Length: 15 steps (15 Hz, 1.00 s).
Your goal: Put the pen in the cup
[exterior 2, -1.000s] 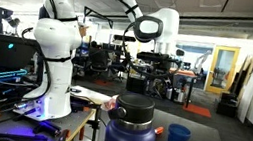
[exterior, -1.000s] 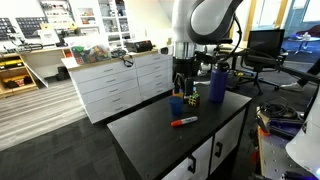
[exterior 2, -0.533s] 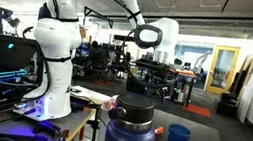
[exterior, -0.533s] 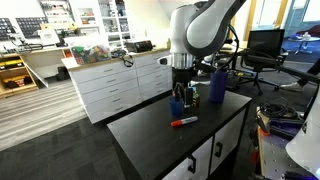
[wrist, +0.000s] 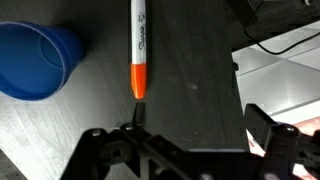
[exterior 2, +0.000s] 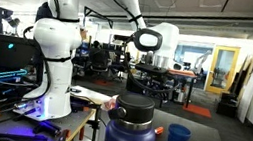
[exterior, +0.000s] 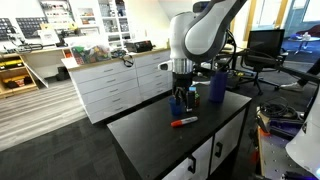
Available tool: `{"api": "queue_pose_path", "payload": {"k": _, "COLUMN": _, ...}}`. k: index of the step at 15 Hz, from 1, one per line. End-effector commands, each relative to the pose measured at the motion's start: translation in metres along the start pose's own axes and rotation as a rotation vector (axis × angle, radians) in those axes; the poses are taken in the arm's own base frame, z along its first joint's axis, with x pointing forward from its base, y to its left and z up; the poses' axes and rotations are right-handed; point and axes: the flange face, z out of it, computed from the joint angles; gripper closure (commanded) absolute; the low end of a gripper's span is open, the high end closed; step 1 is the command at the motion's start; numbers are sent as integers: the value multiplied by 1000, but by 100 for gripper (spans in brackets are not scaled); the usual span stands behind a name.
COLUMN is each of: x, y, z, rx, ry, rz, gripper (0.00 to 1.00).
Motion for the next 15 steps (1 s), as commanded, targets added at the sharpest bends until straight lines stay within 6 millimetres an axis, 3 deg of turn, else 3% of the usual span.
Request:
{"api": "queue_pose_path", "payload": {"k": 1, "x": 1, "y": 9, "z": 6, "rx": -13, "ry": 20, "rz": -44, "gripper": 0}}
{"api": "queue_pose_path", "payload": {"k": 9, "x": 0, "y": 25, "z": 29, "rx": -40, "ry": 26, "rz": -90, "gripper": 0}}
{"api": "queue_pose_path", "payload": {"k": 15, "x": -1, "y": 23, "z": 30, "rx": -26, "ry": 6, "rz": -75, "gripper": 0}}
